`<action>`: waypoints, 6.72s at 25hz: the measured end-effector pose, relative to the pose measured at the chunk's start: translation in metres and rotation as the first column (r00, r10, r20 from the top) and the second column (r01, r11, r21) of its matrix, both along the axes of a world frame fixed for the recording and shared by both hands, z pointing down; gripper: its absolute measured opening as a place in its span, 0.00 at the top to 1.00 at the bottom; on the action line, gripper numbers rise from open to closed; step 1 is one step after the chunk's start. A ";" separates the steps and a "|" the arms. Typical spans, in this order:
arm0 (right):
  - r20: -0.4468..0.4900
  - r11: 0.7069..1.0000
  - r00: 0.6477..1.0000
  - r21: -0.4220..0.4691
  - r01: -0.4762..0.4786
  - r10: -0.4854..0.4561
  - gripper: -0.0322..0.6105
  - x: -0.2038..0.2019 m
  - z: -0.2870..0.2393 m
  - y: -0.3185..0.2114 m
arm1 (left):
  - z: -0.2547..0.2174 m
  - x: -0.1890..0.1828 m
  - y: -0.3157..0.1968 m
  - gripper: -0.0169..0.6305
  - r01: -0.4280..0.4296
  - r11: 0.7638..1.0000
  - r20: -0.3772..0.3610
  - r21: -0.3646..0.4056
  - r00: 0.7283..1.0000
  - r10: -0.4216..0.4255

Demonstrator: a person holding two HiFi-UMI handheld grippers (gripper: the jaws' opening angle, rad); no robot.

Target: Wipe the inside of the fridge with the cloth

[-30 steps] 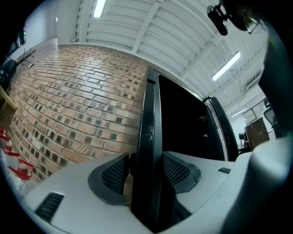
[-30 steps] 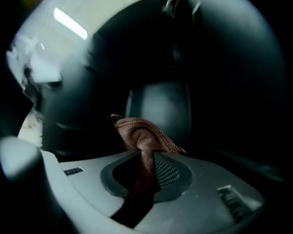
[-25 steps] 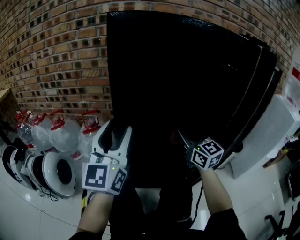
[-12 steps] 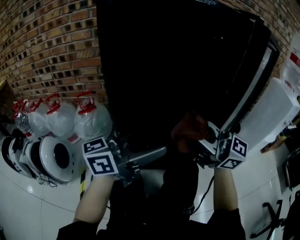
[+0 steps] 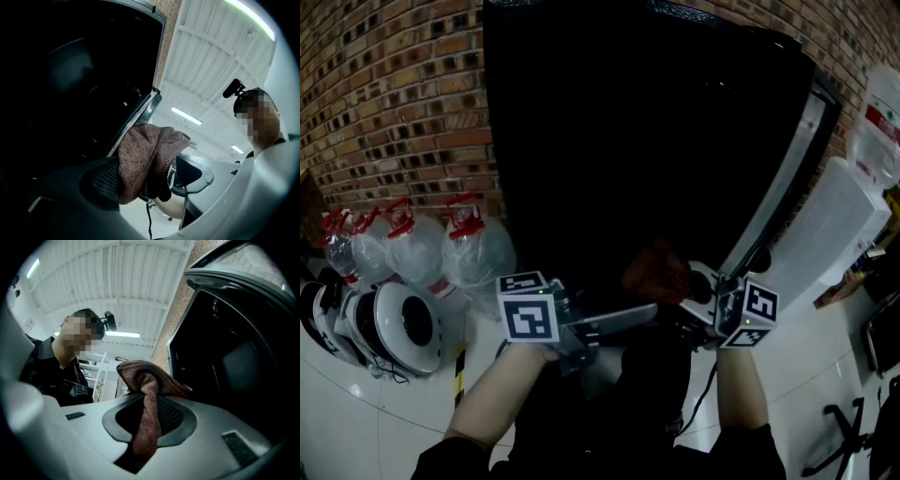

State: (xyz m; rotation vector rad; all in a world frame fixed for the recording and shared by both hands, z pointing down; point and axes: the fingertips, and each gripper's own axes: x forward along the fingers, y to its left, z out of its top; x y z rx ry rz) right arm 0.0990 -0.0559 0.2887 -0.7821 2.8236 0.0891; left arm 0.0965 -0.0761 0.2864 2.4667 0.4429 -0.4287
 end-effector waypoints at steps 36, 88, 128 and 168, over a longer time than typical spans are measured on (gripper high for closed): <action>-0.110 0.977 0.974 -0.054 -0.207 0.200 0.72 0.027 0.033 -0.010 | -0.012 -0.005 -0.021 0.87 0.214 0.915 -0.058 0.342 0.977 -0.207; -0.184 0.324 0.291 0.185 -0.928 0.939 0.65 0.170 -0.026 -0.023 | -0.178 0.171 -0.197 0.89 0.547 0.627 -0.235 0.554 0.826 -0.513; -0.113 0.376 0.362 0.155 -0.914 0.925 0.68 0.172 -0.028 -0.020 | -0.168 0.198 -0.324 0.90 0.728 0.521 -0.236 0.446 0.656 -0.716; -0.061 0.389 0.384 0.157 -0.908 0.921 0.68 0.172 -0.025 -0.019 | -0.040 0.174 -0.178 0.90 0.471 0.706 -0.153 0.529 0.871 -0.467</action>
